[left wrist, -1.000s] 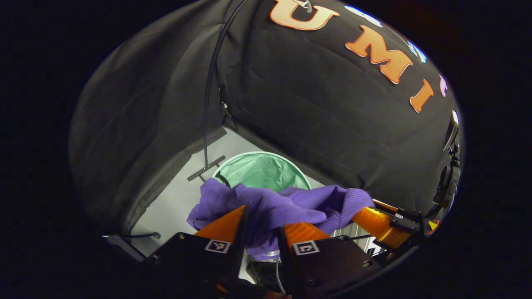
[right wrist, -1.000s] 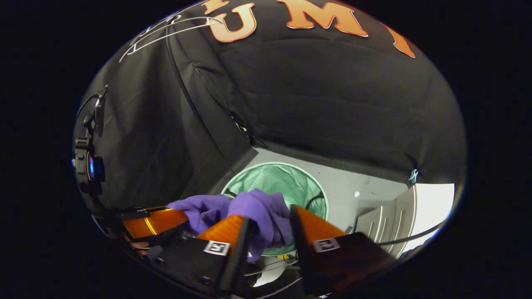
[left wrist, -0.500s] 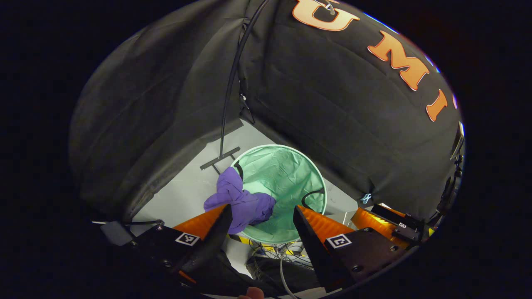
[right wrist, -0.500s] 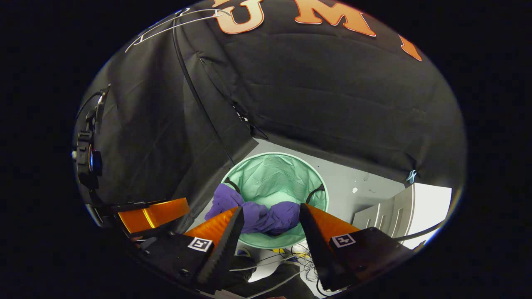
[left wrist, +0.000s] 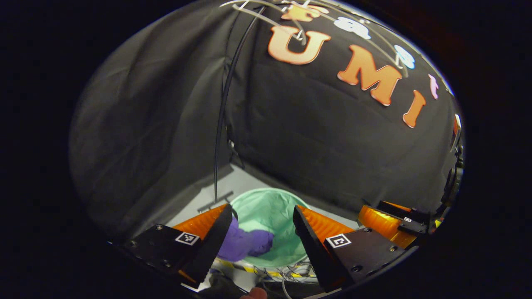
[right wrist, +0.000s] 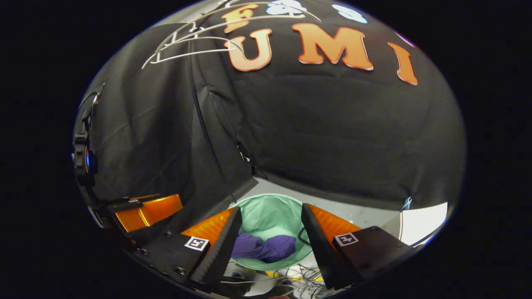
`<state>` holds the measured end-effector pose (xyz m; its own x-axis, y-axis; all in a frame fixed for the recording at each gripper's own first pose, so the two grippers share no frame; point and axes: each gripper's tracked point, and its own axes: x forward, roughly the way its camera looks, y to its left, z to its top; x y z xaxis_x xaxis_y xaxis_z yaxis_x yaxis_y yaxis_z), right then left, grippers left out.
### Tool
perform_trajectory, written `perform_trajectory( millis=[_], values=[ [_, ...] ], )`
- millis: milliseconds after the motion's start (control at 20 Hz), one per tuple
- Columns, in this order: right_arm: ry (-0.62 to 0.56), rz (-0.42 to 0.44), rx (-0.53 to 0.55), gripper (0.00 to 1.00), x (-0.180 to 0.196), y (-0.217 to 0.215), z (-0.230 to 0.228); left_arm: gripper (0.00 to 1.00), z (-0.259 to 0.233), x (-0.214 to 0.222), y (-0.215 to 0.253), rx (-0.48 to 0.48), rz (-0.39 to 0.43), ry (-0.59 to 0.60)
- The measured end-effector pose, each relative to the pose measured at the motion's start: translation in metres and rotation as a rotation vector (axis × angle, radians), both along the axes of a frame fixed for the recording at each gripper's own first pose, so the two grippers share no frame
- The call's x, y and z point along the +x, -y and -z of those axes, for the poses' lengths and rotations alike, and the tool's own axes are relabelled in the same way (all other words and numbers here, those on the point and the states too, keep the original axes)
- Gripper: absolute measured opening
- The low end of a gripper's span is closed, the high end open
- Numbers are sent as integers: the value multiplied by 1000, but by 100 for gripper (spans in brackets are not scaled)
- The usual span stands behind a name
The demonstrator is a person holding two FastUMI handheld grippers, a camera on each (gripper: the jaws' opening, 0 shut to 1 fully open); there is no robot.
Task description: Grasp the clothes on the hanger with both hands and then place them into the laundry hamper below.
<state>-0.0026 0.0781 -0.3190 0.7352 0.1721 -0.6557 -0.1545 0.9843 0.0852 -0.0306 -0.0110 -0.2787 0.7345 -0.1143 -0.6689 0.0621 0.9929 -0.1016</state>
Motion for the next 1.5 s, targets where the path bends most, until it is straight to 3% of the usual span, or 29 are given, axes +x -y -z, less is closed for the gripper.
perform_trajectory(
  millis=[50, 100, 150, 200, 250, 400, 600, 650, 1000, 1250, 1500],
  values=[
    [35, -2, 12, 87, 4, -4, -17, 95, -19, 7, 1, -2, 4, 41],
    [67, 0, 32, 96, 7, -13, -43, 95, -39, 11, 2, -6, 5, 81],
    [97, 10, 50, 95, 11, -16, -64, 95, -59, 18, 1, -9, -1, 119],
    [132, 24, 67, 87, 17, -15, -83, 95, -78, 22, -3, -13, -9, 165],
    [170, 39, 82, 96, 24, -14, -102, 95, -100, 33, -5, -15, -18, 214],
    [290, 75, 113, 96, 37, 3, -162, 95, -170, 50, -19, -12, -45, 351],
    [471, 136, 56, 96, 51, 48, -229, 94, -252, 72, -43, 2, -97, 514],
    [502, 149, 38, 97, 54, 57, -243, 99, -267, 78, -49, 5, -111, 539],
    [702, 213, -42, 88, 55, 103, -332, 89, -310, 88, -87, 63, -192, 675],
    [719, 238, -61, 88, 48, 116, -342, 91, -316, 81, -87, 16, -200, 676],
    [701, 244, -52, 88, 54, 119, -337, 94, -332, 80, -89, 43, -176, 743]
  ],
)
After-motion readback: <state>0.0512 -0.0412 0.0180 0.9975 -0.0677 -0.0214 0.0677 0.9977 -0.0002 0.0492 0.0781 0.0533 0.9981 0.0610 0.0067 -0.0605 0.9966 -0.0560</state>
